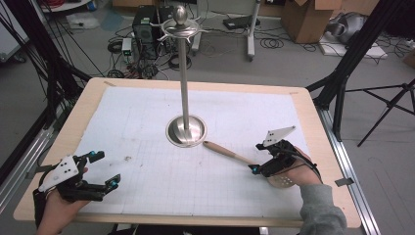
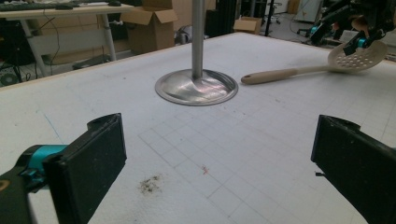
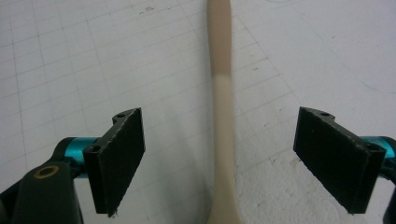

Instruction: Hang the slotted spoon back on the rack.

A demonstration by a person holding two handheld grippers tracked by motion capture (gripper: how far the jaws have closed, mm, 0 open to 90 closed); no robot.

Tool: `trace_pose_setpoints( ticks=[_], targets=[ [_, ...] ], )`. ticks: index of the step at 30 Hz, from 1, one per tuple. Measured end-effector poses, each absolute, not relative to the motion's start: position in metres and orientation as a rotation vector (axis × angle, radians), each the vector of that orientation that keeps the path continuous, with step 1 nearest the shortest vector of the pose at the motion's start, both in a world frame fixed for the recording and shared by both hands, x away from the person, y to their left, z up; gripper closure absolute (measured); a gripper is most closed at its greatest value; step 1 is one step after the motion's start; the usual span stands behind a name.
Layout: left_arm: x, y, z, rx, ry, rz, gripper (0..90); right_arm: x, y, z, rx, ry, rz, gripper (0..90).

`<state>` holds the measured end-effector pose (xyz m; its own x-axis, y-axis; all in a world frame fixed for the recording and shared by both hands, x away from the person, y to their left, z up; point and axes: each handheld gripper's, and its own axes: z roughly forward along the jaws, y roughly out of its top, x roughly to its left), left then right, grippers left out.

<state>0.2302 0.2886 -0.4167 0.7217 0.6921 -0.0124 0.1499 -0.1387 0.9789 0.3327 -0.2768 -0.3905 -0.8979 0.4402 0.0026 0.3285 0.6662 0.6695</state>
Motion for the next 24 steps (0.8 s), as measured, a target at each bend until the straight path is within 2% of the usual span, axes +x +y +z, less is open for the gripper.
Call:
trace_pose_setpoints(
  ticks=[7, 10, 19, 24],
  targets=[
    [0.231, 0.289, -0.418, 1.679, 0.685, 0.537, 3.7, 0.336, -0.275, -0.395, 0.643, 2.742, 1.003, 17.7],
    [0.231, 0.289, -0.419, 1.685, 0.690, 0.538, 3.7, 0.337, -0.273, -0.396, 0.643, 2.756, 0.986, 25.1],
    [0.232, 0.289, -0.420, 1.688, 0.687, 0.535, 3.6, 0.342, -0.269, -0.404, 0.676, 2.790, 0.883, 28.8],
    [0.233, 0.290, -0.422, 1.692, 0.695, 0.533, 3.6, 0.343, -0.267, -0.405, 0.668, 2.791, 0.827, 35.3]
  ],
)
